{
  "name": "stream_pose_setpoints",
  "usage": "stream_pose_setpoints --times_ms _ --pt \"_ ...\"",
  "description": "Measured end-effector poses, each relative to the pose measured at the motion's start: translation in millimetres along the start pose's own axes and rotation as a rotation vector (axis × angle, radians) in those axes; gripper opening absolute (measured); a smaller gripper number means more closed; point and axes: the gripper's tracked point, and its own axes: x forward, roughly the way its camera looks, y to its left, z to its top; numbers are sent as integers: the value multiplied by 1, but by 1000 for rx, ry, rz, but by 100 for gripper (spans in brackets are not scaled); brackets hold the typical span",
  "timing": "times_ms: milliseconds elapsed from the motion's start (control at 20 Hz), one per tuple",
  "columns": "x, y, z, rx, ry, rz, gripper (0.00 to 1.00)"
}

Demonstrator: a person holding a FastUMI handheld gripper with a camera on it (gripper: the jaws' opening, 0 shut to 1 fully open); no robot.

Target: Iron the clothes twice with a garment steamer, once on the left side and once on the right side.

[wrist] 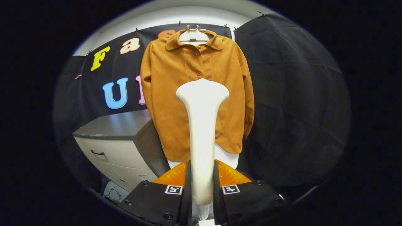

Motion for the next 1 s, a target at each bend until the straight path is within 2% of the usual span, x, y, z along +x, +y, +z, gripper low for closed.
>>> stream_pose_setpoints --times_ms 450,1000 --pt "-10 77 131 -21 -176 85 30" --pt "-12 198 218 -10 -216 163 31"
